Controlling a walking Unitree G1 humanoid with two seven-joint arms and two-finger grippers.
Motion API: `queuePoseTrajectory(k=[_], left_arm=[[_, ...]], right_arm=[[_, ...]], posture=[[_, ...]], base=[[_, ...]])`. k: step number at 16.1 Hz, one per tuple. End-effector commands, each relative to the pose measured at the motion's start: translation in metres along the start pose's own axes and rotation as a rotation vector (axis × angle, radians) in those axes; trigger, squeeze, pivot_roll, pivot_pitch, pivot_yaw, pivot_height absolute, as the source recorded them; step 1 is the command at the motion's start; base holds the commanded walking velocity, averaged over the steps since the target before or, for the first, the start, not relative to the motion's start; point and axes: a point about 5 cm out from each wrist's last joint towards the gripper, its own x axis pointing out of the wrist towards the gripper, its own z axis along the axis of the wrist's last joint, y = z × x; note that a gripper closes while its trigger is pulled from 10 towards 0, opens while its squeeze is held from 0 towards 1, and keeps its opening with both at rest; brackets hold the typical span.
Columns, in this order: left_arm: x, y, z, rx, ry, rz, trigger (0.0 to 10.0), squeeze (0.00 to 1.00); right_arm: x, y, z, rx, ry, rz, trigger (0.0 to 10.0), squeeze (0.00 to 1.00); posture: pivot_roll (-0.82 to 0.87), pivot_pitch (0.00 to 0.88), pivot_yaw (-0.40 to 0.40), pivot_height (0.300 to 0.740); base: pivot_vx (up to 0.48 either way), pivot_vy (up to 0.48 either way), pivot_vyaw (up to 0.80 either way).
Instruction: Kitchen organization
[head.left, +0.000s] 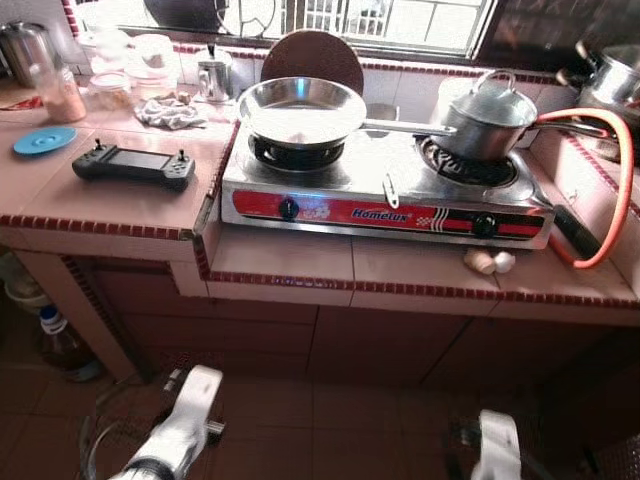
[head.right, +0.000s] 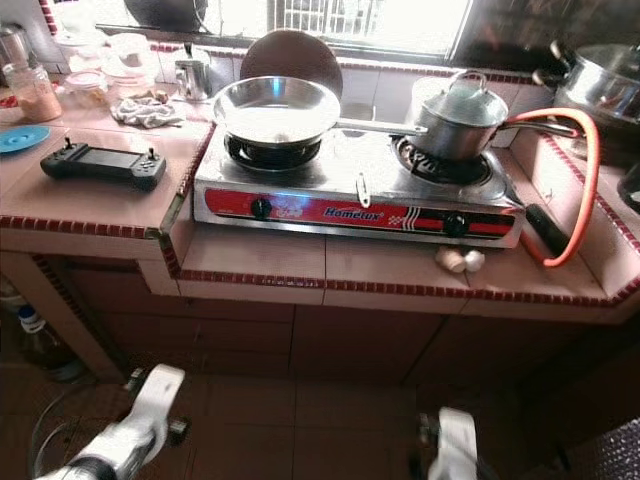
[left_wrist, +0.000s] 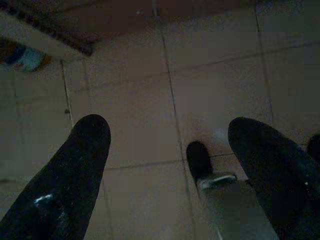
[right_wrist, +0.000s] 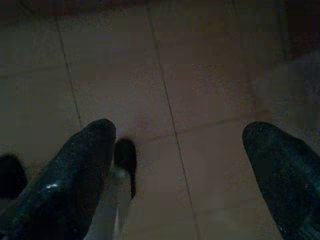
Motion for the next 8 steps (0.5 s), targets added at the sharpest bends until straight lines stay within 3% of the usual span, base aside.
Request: queuePoseTrajectory(k=[1, 3, 4, 5, 8], left_arm=[[0.000, -0.005, 0.008, -0.029, -0.040, -0.010, 10.0, 0.00], [0.000, -0.002, 0.010, 0.014, -0.072, 0.017, 10.0, 0.00], [0.000, 0.001, 0.013, 0.081, -0.092, 0.057, 10.0, 0.00], [-0.001, 0.001, 0.021, 0.132, -0.148, 0.023, 10.0, 0.00], [-0.004, 0.000, 0.052, 0.036, -0.280, -0.009, 10.0, 0.00]], right_arm=[[0.000, 0.001, 0.006, 0.001, -0.025, -0.004, 10.0, 0.00], [0.000, 0.004, -0.003, -0.028, 0.007, 0.001, 10.0, 0.00], [0.000, 0.006, -0.002, -0.011, 0.002, 0.016, 10.0, 0.00], [0.000, 0.008, -0.002, 0.010, -0.011, 0.033, 10.0, 0.00], [0.000, 0.008, 0.013, -0.037, -0.097, 0.030, 10.0, 0.00]], posture=[[0.12, 0.000, -0.076, 0.740], [0.12, 0.000, -0.068, 0.740], [0.12, 0.000, -0.063, 0.740], [0.12, 0.000, -0.060, 0.740], [0.15, 0.000, -0.063, 0.740]], base=[[0.000, 0.000, 0.00], [0.000, 0.000, 0.00], [0.000, 0.000, 0.00], [0.000, 0.000, 0.00], [0.000, 0.000, 0.00]])
